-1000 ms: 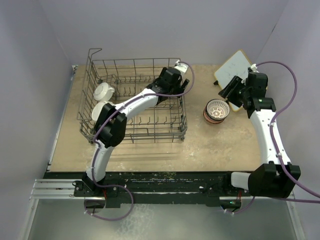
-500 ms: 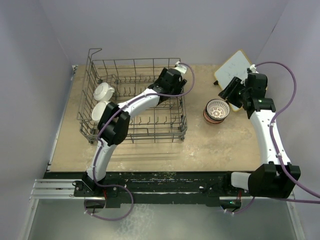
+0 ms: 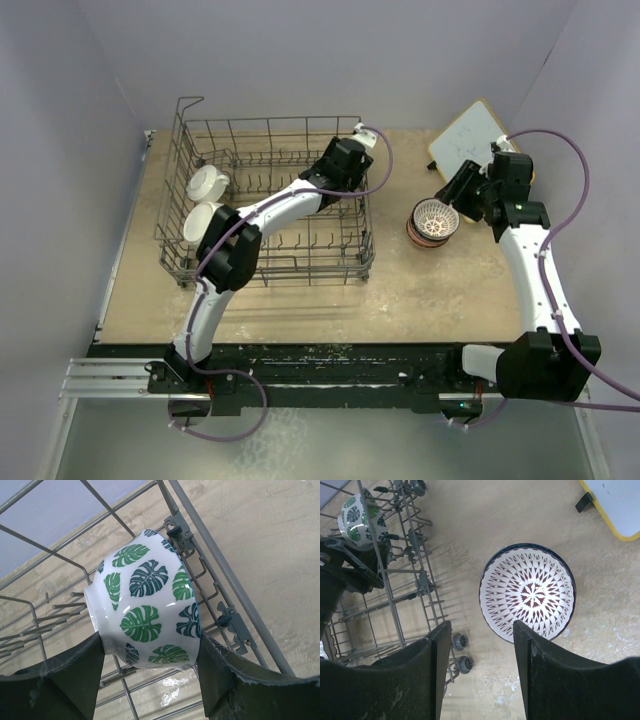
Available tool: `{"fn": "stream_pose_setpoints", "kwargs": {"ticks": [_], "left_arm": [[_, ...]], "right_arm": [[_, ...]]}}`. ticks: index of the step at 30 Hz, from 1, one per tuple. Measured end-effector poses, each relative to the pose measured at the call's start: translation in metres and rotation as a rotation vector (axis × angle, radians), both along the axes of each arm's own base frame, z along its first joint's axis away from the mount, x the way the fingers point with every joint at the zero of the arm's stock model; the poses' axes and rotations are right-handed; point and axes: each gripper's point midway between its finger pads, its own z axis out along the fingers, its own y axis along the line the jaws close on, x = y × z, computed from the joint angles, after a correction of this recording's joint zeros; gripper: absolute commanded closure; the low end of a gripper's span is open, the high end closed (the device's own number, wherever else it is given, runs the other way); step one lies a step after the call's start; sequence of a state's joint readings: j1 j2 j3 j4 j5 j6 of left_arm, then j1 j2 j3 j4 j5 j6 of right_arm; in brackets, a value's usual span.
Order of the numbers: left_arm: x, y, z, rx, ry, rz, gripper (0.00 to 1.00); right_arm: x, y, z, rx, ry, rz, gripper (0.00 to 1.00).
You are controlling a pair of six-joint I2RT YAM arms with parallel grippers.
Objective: Unload the bowls from the dish rack
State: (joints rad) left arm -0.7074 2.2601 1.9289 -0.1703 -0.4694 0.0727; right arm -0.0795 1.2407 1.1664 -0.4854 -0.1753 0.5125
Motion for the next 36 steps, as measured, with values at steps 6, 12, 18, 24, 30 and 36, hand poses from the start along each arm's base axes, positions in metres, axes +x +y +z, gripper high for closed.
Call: {"fn": "stream_pose_setpoints", "kwargs": {"ticks": [6, 12, 18, 24, 30, 36], "left_arm": [[-0.001, 0.001, 0.006, 0.018, -0.012, -0.012, 0.47], [-0.005, 0.001, 0.022, 0.03, -0.028, -0.031, 0.47], [-0.01, 0.011, 0.081, 0.007, -0.117, -0.021, 0.47], [-0.018, 0.022, 0.142, -0.054, -0.202, -0.006, 0.49], [-0.035, 0.031, 0.173, -0.129, -0.195, -0.011, 0.56], [-0.063, 0.047, 0.216, -0.335, -0.148, -0.059, 0.57]], "right_arm": [[-0.004, 0.0, 0.003, 0.0, -0.012, 0.001, 0.45], [-0.004, 0.0, 0.002, 0.0, -0.011, 0.0, 0.45], [-0.002, 0.0, 0.004, -0.001, -0.021, 0.0, 0.45], [-0.001, 0.001, 0.005, -0.004, -0.031, 0.008, 0.41], [0.008, 0.014, 0.013, -0.033, -0.032, 0.128, 0.38], [0.033, 0.051, 0.045, -0.046, -0.091, 0.272, 0.37]]}}
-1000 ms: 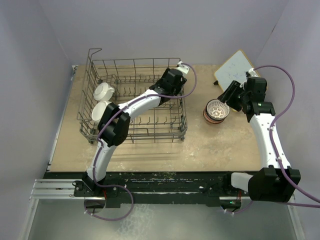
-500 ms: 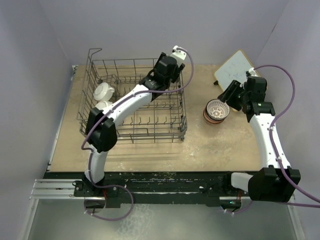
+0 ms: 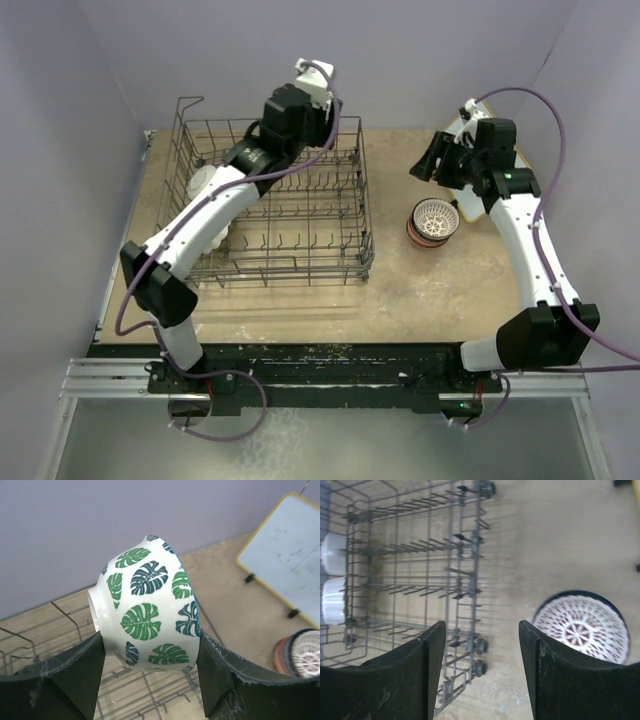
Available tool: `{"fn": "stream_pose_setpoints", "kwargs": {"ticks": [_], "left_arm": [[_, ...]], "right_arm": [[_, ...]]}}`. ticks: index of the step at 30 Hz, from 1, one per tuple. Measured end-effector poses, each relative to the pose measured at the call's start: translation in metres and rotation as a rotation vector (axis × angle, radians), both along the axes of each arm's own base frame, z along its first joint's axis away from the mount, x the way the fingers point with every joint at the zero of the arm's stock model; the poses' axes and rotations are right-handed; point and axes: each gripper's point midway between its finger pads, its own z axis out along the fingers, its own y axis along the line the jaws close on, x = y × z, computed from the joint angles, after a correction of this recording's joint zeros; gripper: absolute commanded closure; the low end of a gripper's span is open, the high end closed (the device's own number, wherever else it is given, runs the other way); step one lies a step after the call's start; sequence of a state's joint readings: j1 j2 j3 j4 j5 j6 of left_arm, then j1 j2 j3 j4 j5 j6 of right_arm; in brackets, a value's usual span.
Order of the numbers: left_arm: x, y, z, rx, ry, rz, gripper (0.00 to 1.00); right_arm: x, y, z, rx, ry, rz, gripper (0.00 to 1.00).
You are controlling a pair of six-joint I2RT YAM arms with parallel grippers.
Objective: Unload the bowls from the dish rack
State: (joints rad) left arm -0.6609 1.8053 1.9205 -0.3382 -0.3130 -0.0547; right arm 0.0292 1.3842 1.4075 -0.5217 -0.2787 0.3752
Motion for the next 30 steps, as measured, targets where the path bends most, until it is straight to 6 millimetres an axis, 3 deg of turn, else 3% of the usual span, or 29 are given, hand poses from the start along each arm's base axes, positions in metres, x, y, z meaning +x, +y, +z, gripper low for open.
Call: {"fn": "stream_pose_setpoints", "kwargs": {"ticks": [4, 8, 12, 16, 19, 23, 30], "left_arm": [[-0.017, 0.018, 0.028, -0.169, 0.02, -0.052, 0.57], [-0.037, 0.031, 0.032, -0.339, 0.079, -0.123, 0.56], [-0.056, 0.016, 0.017, -0.466, 0.164, -0.225, 0.57], [-0.074, -0.009, -0.001, -0.577, 0.266, -0.344, 0.57], [-0.084, -0.02, -0.005, -0.655, 0.313, -0.408, 0.57], [-0.092, -0.027, 0.007, -0.77, 0.33, -0.485, 0.58], [-0.106, -0.032, 0.041, -0.899, 0.311, -0.617, 0.58]], "right_arm": [[0.006, 0.032, 0.022, 0.031, -0.042, 0.099, 0.37], [0.012, 0.06, 0.049, 0.108, -0.083, 0.189, 0.37], [0.021, 0.083, 0.078, 0.161, -0.135, 0.252, 0.36], [0.026, 0.107, 0.098, 0.193, -0.175, 0.316, 0.24], [0.026, 0.12, 0.099, 0.205, -0.172, 0.349, 0.23], [0.024, 0.125, 0.094, 0.206, -0.155, 0.361, 0.25], [0.022, 0.126, 0.089, 0.211, -0.147, 0.377, 0.46]]}}
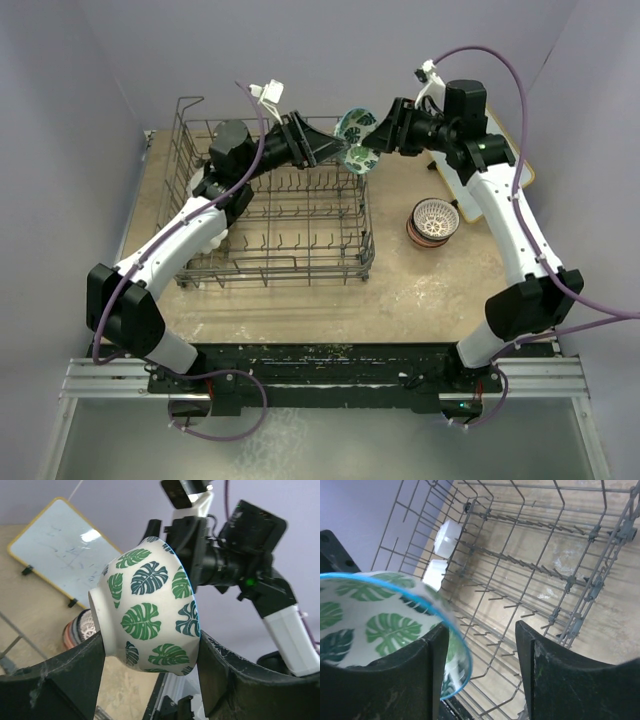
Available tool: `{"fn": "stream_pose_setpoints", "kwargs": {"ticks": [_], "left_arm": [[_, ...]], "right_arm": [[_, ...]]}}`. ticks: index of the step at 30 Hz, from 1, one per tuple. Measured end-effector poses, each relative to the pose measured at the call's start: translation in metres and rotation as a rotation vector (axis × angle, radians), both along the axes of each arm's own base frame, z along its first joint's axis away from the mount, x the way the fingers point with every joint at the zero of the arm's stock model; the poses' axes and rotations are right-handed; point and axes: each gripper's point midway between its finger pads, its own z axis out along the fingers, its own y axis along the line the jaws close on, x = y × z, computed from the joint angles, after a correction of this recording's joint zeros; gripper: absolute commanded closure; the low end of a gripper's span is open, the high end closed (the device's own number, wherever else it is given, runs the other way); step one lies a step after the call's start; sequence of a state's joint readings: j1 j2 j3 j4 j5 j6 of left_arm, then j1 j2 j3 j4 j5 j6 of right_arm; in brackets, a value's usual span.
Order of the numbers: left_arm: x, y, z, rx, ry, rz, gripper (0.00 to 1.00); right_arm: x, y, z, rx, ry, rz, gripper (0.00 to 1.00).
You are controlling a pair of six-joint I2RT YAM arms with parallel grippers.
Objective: Unload the bowls from the dish rack
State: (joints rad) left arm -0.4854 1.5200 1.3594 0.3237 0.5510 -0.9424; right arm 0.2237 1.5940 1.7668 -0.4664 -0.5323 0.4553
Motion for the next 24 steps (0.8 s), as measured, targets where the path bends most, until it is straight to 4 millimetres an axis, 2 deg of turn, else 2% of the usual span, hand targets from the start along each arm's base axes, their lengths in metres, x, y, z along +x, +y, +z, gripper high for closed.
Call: {"fn": "stream_pose_setpoints", "kwargs": {"ticks": [1, 4, 7, 12, 16, 19, 21, 24], "left_arm": [[-0.003, -0.001, 0.004, -0.012, -0.004, -0.015, 0.58], [-0.009, -0.003, 0.01, -0.044, -0.009, -0.056, 0.57], [-0.01, -0.004, 0.007, -0.061, 0.008, -0.081, 0.46], [-0.007, -0.001, 0.011, -0.083, 0.02, -0.081, 0.01], [-0.005, 0.001, 0.01, -0.087, 0.013, -0.065, 0.01], [0.009, 0.009, -0.004, -0.038, 0.04, 0.019, 0.01], [0.021, 0.017, -0.022, 0.041, 0.068, 0.102, 0.01], [0.037, 0.032, -0.049, 0.188, 0.105, 0.219, 0.01]], "right_arm": [[-0.001, 0.001, -0.002, 0.001, 0.004, 0.01, 0.51], [-0.007, 0.007, 0.0, 0.024, 0.006, 0.058, 0.77], [-0.012, 0.01, 0.006, 0.032, -0.018, 0.087, 0.99], [-0.024, 0.013, 0.011, 0.055, -0.027, 0.129, 1.0], [-0.028, 0.007, 0.005, 0.048, -0.014, 0.099, 1.0], [-0.027, -0.007, -0.007, 0.053, 0.032, 0.041, 1.0], [-0.022, -0.026, -0.017, 0.06, 0.07, -0.024, 1.0], [-0.015, -0.076, -0.04, 0.071, 0.15, -0.184, 1.0]]}}
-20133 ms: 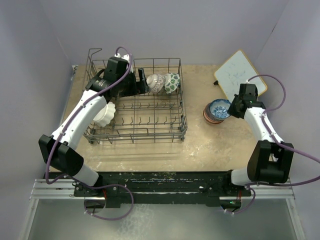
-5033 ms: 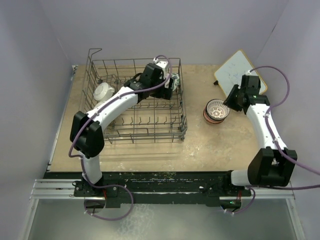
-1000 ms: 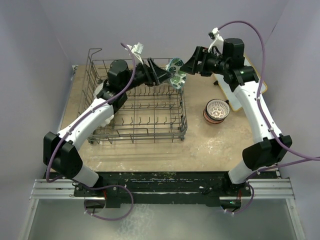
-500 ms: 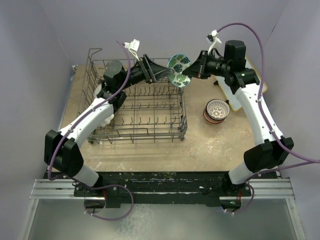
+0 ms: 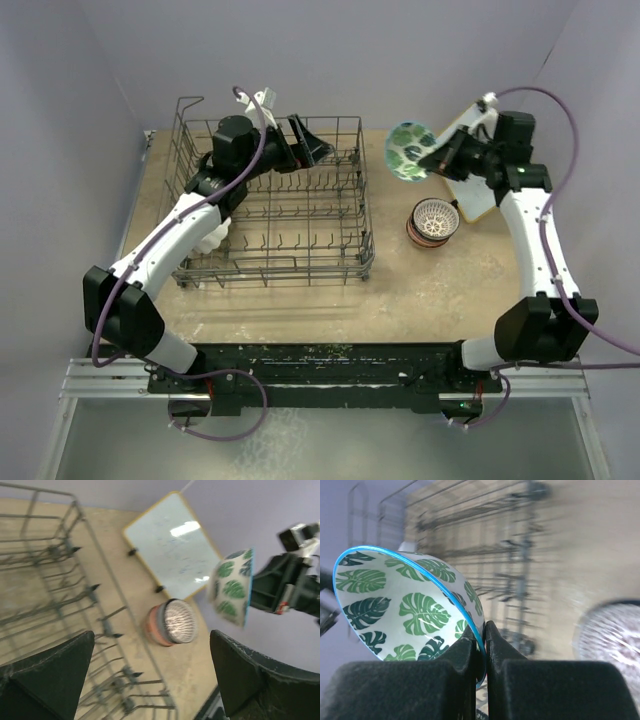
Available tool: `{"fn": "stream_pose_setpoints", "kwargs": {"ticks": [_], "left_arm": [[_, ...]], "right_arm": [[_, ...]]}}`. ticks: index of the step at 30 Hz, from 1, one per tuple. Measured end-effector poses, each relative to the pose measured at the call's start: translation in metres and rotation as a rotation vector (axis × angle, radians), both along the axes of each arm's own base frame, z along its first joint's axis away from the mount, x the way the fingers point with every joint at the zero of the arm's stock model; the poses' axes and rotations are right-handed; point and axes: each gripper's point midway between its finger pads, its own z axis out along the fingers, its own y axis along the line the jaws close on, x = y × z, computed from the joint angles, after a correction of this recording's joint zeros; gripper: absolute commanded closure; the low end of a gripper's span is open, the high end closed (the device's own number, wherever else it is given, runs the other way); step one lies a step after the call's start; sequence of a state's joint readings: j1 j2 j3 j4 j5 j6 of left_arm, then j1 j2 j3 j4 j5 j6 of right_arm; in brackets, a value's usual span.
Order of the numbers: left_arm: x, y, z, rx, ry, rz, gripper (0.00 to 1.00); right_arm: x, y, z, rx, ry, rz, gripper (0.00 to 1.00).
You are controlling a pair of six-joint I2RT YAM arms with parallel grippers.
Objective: Unload the bowls from the dish rack
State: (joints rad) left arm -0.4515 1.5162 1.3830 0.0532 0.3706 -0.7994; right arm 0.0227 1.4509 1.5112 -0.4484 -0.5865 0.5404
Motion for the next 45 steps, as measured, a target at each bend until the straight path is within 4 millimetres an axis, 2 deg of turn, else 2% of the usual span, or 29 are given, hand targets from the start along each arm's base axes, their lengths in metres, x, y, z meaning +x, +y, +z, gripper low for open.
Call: {"fn": "stream_pose_setpoints", "kwargs": {"ticks": [1, 5, 8, 11, 16, 21, 26, 35, 45], "left_arm": [[0.004, 0.007, -0.009, 0.058, 0.008, 0.036, 0.01], [0.01, 0.029, -0.04, 0.256, 0.031, 0.123, 0.01], [0.008, 0.042, -0.061, 0.377, 0.05, 0.149, 0.01], [0.006, 0.049, -0.073, 0.447, 0.061, 0.157, 0.01], [0.005, 0.054, -0.08, 0.495, 0.06, 0.16, 0.01], [0.004, 0.056, -0.085, 0.51, 0.063, 0.156, 0.01], [0.004, 0.056, -0.085, 0.513, 0.064, 0.155, 0.01], [-0.002, 0.061, -0.102, 0.543, 0.104, 0.158, 0.01], [-0.005, 0.067, -0.098, 0.556, 0.102, 0.177, 0.01]], "right_arm": [[0.002, -0.025, -0.011, -0.003, 0.037, -0.076, 1.0], [-0.001, -0.093, -0.041, -0.071, 0.139, -0.316, 1.0], [-0.008, -0.115, -0.06, -0.146, 0.187, -0.405, 1.0], [-0.02, -0.122, -0.085, -0.221, 0.245, -0.432, 1.0], [-0.041, -0.136, -0.133, -0.337, 0.353, -0.462, 1.0], [-0.055, -0.142, -0.16, -0.396, 0.412, -0.459, 1.0], [-0.055, -0.143, -0.164, -0.411, 0.409, -0.445, 0.99], [-0.051, -0.144, -0.177, -0.424, 0.421, -0.429, 0.89], [-0.041, -0.143, -0.183, -0.415, 0.408, -0.418, 0.67]]}}
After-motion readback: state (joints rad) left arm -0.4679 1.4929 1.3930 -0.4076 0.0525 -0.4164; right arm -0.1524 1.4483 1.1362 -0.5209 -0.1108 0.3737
